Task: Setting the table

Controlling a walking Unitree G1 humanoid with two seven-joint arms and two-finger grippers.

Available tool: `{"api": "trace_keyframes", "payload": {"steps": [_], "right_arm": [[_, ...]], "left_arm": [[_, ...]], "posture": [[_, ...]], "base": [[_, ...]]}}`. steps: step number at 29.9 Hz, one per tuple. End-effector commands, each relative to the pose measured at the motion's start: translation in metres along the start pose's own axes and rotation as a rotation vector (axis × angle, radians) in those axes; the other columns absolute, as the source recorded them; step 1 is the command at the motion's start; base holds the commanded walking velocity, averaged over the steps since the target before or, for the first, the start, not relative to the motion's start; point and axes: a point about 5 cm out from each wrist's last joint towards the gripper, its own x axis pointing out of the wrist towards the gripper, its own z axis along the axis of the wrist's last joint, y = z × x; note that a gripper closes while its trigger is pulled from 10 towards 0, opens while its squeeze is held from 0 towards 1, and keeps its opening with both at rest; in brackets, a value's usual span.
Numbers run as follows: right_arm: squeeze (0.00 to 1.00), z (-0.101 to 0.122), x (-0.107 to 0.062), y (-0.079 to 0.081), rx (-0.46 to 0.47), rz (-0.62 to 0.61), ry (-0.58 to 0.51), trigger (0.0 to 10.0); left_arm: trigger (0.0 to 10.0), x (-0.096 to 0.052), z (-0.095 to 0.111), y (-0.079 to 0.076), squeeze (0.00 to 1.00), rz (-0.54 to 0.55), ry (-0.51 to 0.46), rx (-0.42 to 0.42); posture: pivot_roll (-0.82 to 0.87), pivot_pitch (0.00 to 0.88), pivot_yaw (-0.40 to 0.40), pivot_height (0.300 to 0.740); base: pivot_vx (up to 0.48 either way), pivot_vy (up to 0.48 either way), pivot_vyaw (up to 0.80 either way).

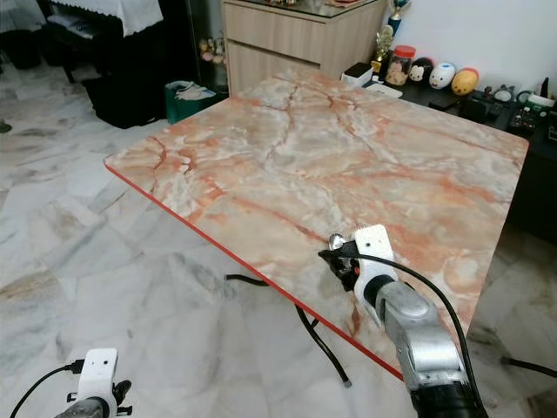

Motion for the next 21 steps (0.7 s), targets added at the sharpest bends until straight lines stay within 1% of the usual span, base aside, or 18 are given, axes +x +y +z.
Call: {"api": "trace_keyframes", "payload": {"steps": [1,5,8,14,18,21], "right_arm": [[0.0,-0.003,0.003,-0.005,-0.04,-0.01,0.049,10.0],[0.0,-0.004,0.005,-0.008,-0.029,-0.021,0.078,10.0],[0.0,-0.01,0.007,-0.01,-0.033,-0.035,0.128,10.0],[0.0,-0.013,0.006,-0.016,-0.031,-0.068,0.146,10.0],[0.0,-0.014,0.005,-0.02,-0.012,-0.099,0.15,10.0],[0.0,-0.015,0.004,-0.019,0.026,-0.112,0.154,10.0]], "left_arm": [[10.0,-0.001,-0.005,0.0,0.0,-0.002,0.017,-0.012],[10.0,-0.001,-0.007,-0.002,0.0,-0.002,0.023,-0.021],[10.0,-0.001,-0.009,-0.004,0.0,-0.003,0.027,-0.03],[10.0,-0.002,-0.011,-0.005,0.0,-0.001,0.031,-0.037],[10.0,-0.002,-0.012,-0.005,0.0,-0.001,0.033,-0.039],[10.0,-0.002,-0.012,-0.005,0.0,-0.002,0.035,-0.039]], "posture": [[0.13,0.0,-0.075,0.74],[0.13,0.0,-0.08,0.74],[0.13,0.0,-0.089,0.74],[0.13,0.0,-0.088,0.74],[0.13,0.0,-0.087,0.74],[0.13,0.0,-0.086,0.74]], "base": [[0.0,0.0,0.0],[0.0,0.0,0.0],[0.0,0.0,0.0],[0.0,0.0,0.0],[0.0,0.0,0.0],[0.0,0.0,0.0]]}}
